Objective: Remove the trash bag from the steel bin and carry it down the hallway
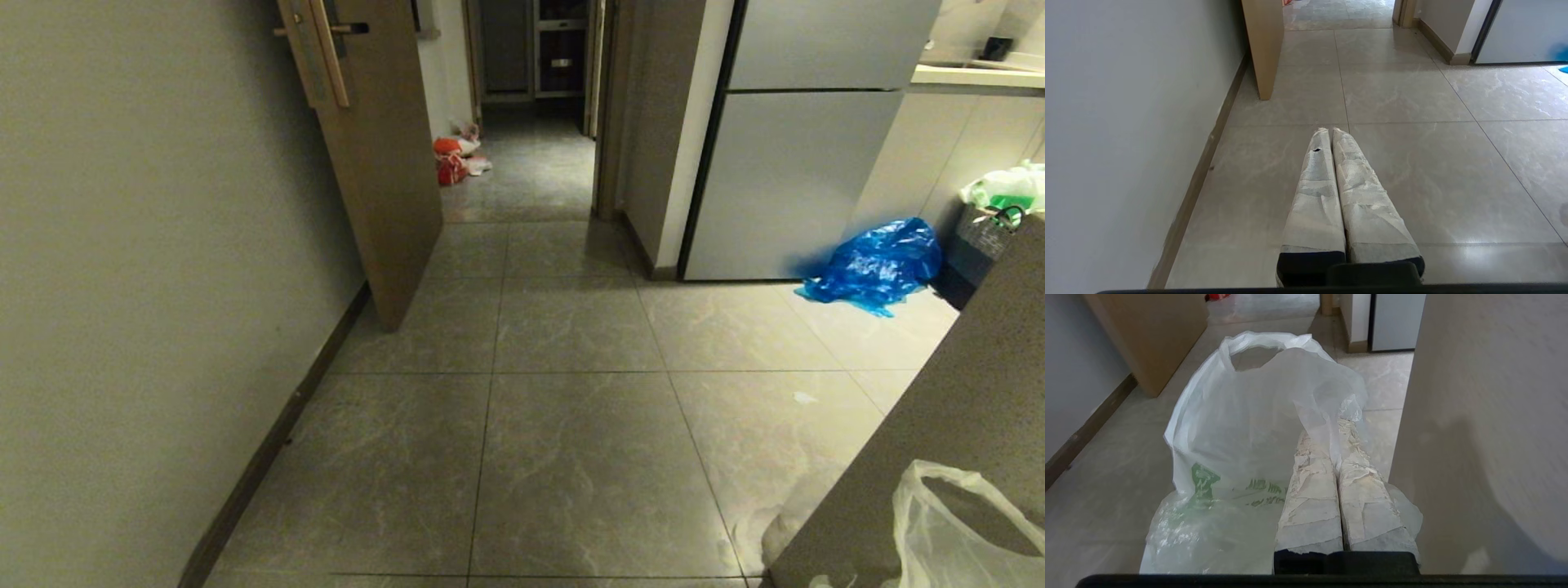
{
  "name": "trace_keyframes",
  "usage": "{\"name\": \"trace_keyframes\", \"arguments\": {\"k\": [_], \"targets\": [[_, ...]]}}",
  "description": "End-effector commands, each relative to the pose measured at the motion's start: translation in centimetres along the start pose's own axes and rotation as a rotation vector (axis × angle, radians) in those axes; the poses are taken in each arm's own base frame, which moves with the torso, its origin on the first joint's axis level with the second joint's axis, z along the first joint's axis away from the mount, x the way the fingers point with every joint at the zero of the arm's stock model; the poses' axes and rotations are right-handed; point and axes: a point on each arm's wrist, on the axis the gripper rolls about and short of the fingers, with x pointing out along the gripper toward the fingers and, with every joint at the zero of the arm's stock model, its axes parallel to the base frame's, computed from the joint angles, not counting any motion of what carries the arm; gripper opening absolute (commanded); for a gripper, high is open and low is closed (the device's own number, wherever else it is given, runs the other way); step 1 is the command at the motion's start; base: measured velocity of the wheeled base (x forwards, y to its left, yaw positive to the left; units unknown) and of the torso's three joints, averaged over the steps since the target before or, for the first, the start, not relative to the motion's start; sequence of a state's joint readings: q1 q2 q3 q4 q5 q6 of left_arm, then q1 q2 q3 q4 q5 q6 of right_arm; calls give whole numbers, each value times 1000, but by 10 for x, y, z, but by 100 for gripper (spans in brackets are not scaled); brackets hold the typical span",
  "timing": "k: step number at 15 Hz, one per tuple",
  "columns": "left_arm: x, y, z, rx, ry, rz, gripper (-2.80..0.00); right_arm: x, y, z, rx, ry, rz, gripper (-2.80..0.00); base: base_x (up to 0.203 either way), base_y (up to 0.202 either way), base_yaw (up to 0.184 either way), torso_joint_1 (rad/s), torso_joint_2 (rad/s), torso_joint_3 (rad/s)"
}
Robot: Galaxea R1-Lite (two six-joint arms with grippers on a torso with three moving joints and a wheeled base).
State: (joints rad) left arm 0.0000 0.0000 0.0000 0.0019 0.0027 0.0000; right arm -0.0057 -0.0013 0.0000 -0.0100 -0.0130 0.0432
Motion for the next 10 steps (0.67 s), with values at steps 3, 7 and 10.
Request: {"name": "trace_keyframes", "arguments": {"k": [3,7,10], "targets": [[0,0,0,2,1,0,-280,0,0,0,0,1,0,-280,184,0,-3,2,2,0],[0,0,0,3,4,0,-280,0,0,0,1,0,-1,-280,184,0,-2,0,5,3],[0,0,0,2,4,0,-280,0,0,0,0,1,0,-280,181,0,-3,2,3,1]]}}
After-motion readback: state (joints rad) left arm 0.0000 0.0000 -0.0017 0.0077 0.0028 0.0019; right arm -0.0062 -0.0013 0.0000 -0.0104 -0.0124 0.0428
